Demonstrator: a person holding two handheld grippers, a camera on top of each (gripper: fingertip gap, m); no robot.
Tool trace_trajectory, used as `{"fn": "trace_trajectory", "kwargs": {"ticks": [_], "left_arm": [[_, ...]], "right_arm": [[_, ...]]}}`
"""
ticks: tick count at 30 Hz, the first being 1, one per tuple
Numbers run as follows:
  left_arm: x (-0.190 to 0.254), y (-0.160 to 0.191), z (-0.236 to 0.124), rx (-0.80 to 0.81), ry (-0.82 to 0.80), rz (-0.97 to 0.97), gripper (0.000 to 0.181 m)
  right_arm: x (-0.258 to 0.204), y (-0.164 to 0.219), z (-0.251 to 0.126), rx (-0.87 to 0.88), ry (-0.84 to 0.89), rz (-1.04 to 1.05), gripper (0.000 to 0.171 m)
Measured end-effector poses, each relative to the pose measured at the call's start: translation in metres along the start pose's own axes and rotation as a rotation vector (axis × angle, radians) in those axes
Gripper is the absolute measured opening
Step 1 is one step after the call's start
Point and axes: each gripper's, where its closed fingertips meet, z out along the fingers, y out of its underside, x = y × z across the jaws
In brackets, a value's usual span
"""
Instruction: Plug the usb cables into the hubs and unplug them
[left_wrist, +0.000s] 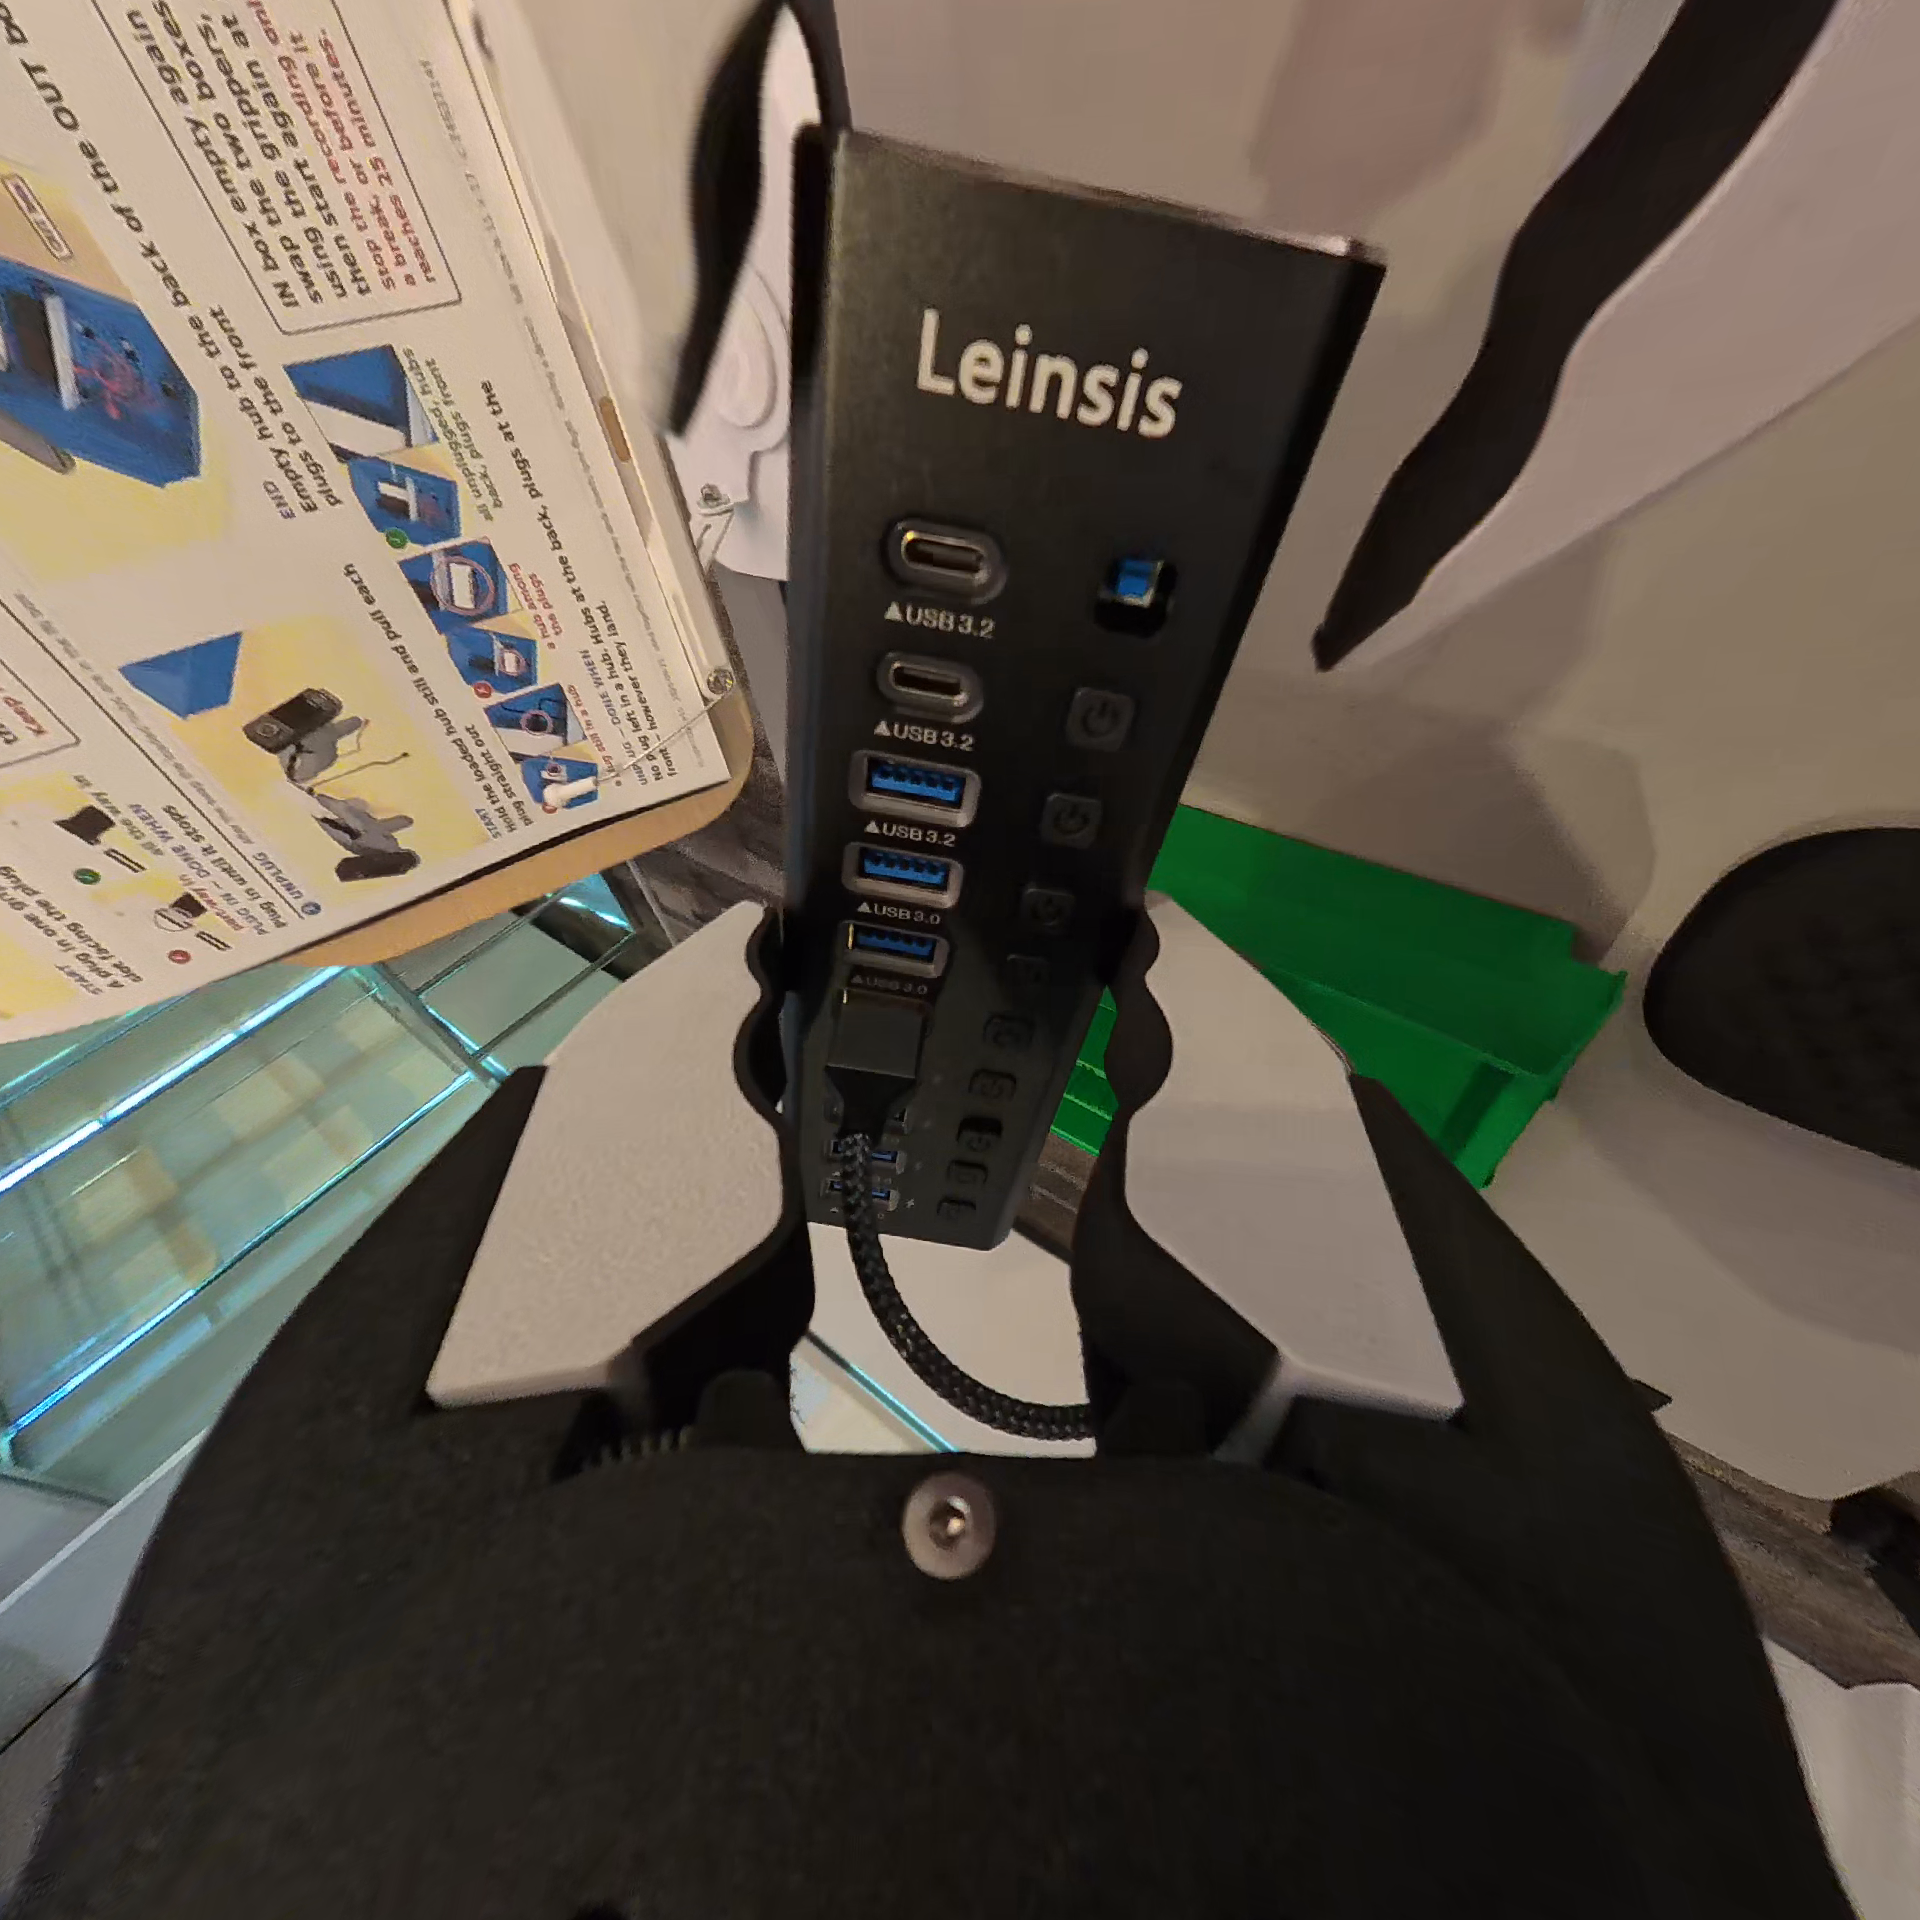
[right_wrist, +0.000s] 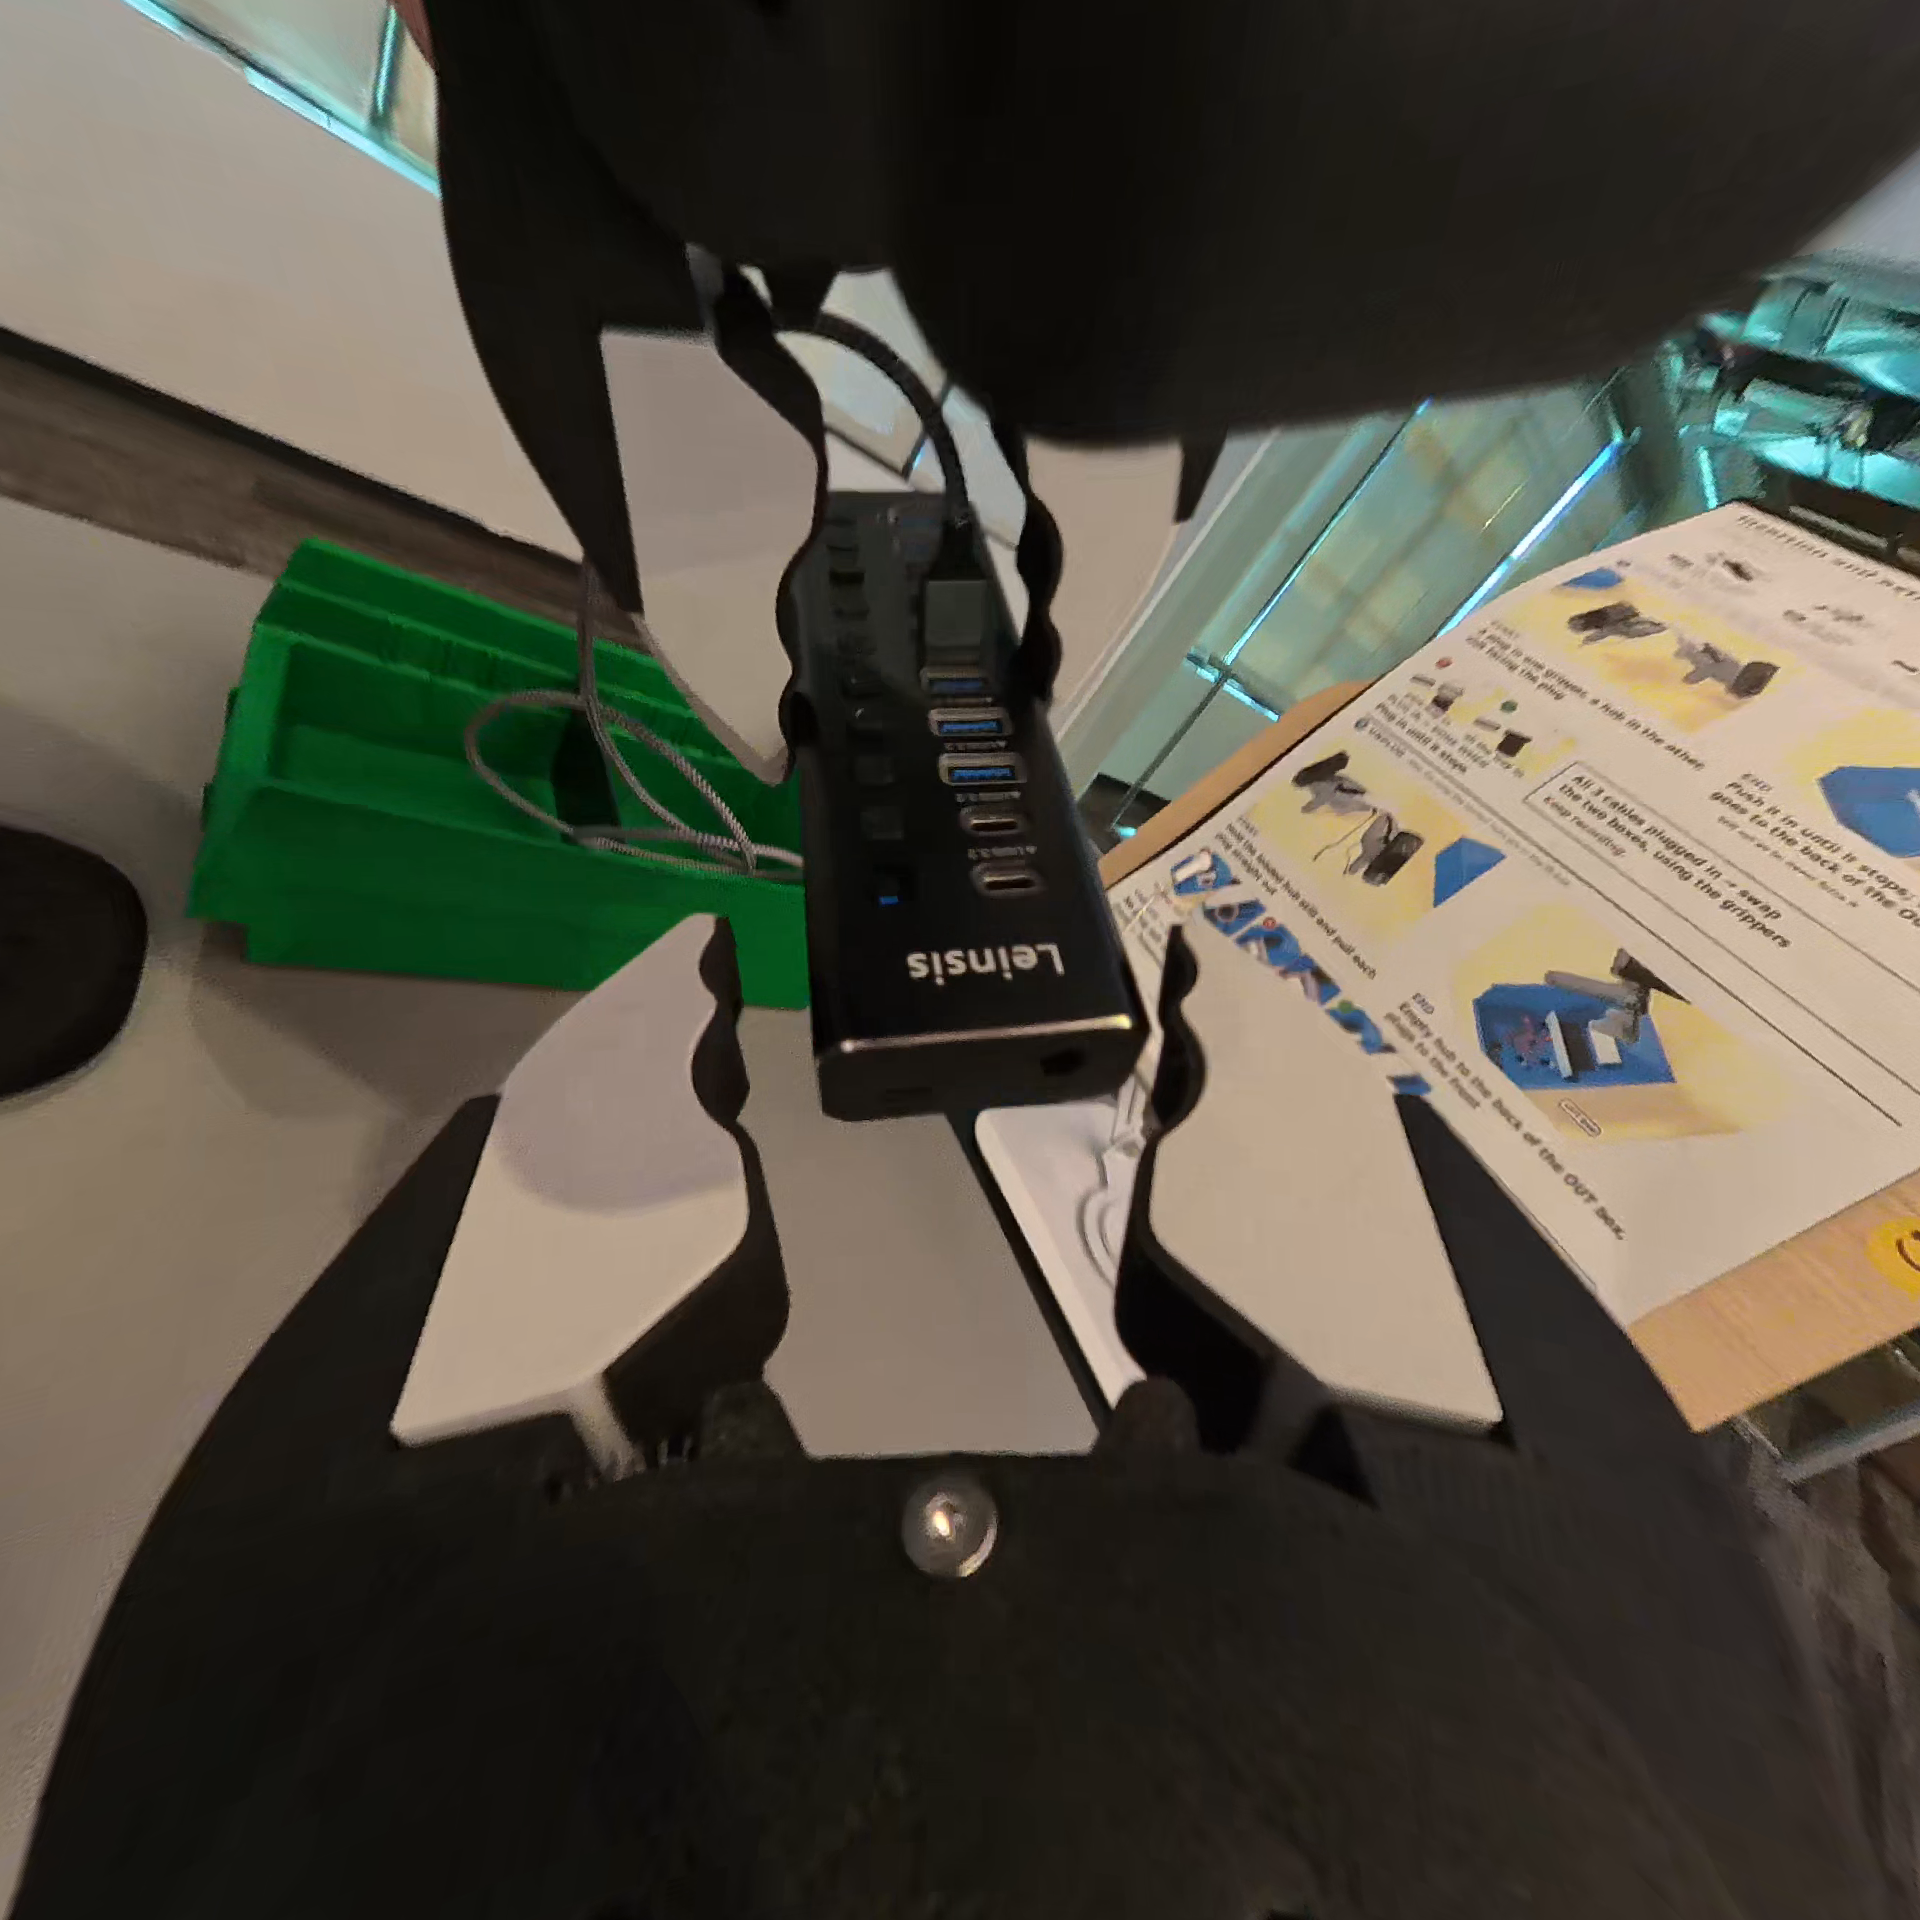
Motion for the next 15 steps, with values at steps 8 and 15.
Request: {"fn": "trace_trajectory", "kwargs": {"ticks": [8, 15], "left_arm": [[0.007, -0.018, 0.001, 0.003, -0.016, 0.049, 0.061], [0.01, -0.015, -0.003, 0.007, -0.002, 0.045, 0.06]], "right_arm": [[-0.003, 0.014, 0.003, -0.012, -0.021, -0.072, 0.072], [-0.006, 0.008, 0.003, 0.029, -0.042, -0.061, 0.072]]}}
